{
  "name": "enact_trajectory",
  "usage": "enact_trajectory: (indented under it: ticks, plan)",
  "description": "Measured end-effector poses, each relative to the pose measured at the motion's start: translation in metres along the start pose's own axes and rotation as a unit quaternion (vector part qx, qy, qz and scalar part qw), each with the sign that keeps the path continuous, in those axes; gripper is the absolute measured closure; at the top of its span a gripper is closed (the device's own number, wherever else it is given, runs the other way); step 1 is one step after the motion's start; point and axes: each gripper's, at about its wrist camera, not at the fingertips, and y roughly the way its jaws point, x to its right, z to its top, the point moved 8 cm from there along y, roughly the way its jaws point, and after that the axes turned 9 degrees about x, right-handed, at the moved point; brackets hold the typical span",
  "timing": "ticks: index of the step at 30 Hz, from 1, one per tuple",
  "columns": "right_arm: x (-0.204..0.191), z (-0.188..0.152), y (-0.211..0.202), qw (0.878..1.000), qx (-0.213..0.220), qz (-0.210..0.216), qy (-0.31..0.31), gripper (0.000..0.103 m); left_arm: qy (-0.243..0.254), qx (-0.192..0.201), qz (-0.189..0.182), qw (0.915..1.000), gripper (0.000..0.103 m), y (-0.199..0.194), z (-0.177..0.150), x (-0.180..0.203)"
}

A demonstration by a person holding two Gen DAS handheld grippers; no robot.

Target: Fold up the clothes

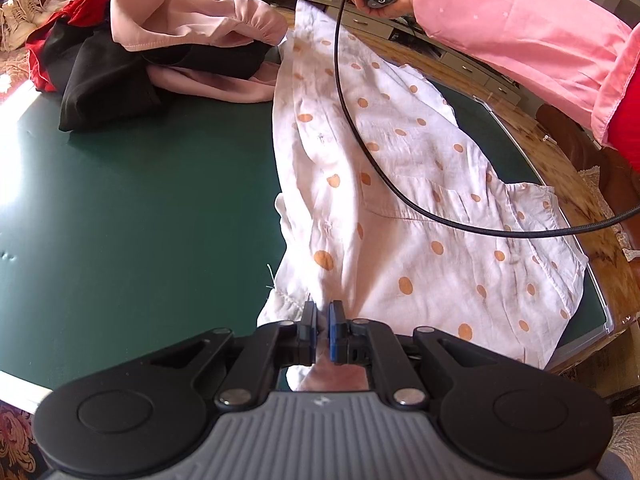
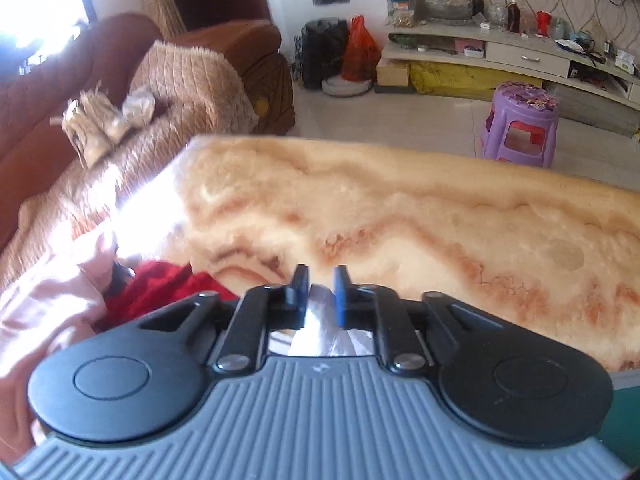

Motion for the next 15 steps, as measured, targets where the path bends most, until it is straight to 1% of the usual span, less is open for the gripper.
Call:
enact_trajectory:
  ticks: [1, 3, 7, 10, 12, 13, 15]
  plan:
    - [-0.003, -0.004, -0.002, 1.0, 0.009, 0.008, -0.002, 0.069, 0.0, -0.001, 0.0, 1.0, 0.098, -0.001, 0.0, 0.0]
    - [0.005, -0.011, -0.012, 0.999, 0.015, 0.02, 0.02, 0.063, 0.0, -0.001, -0.003, 1.0, 0.098, -0.001, -0.001, -0.001]
    - [0.052, -0.023, -0.047, 0.998, 0.023, 0.021, 0.046, 0.061, -0.001, -0.003, -0.01, 0.9999, 0.098, -0.001, -0.002, -0.003]
    - [0.092, -0.04, -0.065, 0.998, 0.001, 0.021, 0.056, 0.06, 0.001, -0.005, -0.011, 0.9999, 0.098, -0.001, -0.003, -0.004]
    - [0.109, -0.052, -0.069, 0.998, -0.017, 0.013, 0.051, 0.06, 0.001, -0.006, -0.01, 0.9999, 0.098, -0.002, -0.004, -0.003]
    - [0.112, -0.058, -0.068, 0.998, -0.022, 0.012, 0.053, 0.06, 0.0, -0.006, -0.008, 1.0, 0.098, -0.002, -0.005, -0.004]
    - [0.106, -0.066, -0.065, 0.997, -0.028, 0.029, 0.063, 0.06, -0.002, -0.006, -0.004, 1.0, 0.098, -0.003, -0.006, -0.004]
